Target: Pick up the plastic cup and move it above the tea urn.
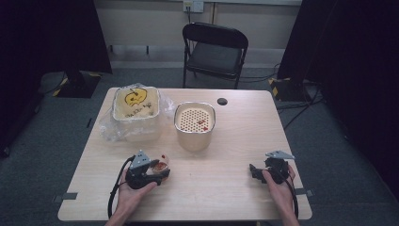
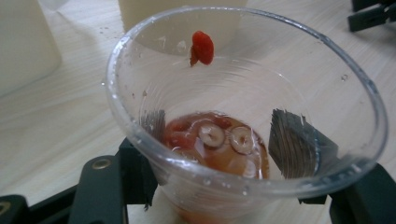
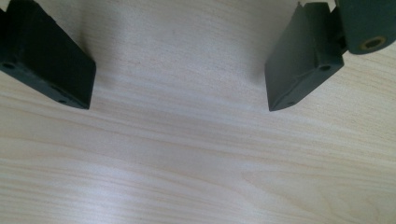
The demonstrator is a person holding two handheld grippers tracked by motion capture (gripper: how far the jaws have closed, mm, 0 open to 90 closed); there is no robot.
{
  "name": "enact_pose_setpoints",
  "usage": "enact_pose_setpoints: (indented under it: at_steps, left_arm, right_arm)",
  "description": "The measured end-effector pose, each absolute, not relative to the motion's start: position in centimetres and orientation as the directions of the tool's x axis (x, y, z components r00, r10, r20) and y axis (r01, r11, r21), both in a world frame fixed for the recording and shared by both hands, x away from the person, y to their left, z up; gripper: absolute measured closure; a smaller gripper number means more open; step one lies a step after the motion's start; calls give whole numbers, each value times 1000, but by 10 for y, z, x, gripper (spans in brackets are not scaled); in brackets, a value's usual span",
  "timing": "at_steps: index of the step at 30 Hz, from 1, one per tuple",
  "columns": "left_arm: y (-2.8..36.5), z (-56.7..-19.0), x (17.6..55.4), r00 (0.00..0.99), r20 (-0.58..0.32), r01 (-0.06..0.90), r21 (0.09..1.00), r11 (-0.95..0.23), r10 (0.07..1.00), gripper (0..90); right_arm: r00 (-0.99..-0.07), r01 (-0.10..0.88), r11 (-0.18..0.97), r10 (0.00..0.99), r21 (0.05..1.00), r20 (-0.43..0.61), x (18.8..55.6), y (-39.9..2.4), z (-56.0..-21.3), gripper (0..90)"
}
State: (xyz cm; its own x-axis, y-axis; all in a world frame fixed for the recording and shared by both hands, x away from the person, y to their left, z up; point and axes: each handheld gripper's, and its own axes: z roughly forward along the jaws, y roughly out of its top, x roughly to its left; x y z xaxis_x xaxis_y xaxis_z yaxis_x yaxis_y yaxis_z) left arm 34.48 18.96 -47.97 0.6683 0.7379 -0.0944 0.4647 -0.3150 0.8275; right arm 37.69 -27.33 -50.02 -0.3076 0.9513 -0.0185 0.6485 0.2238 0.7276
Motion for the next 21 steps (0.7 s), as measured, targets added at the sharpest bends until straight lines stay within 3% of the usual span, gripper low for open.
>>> enact_pose_setpoints:
  at_steps: [8, 12, 21]
  left_arm:
    - [194, -467, 348, 652, -68, 456, 831, -319, 755, 380]
    - [195, -454, 349, 646, -13, 438, 825, -357, 763, 381]
    - [205, -409, 366, 611, -16, 420, 854, -307, 792, 395]
  right_arm:
    - [-308, 648, 224, 951, 728, -19, 377, -273, -500, 80]
    - [-308, 648, 224, 951, 728, -18, 377, -273, -500, 79]
    - [-309, 648, 224, 951, 728, -18, 377, -273, -500, 80]
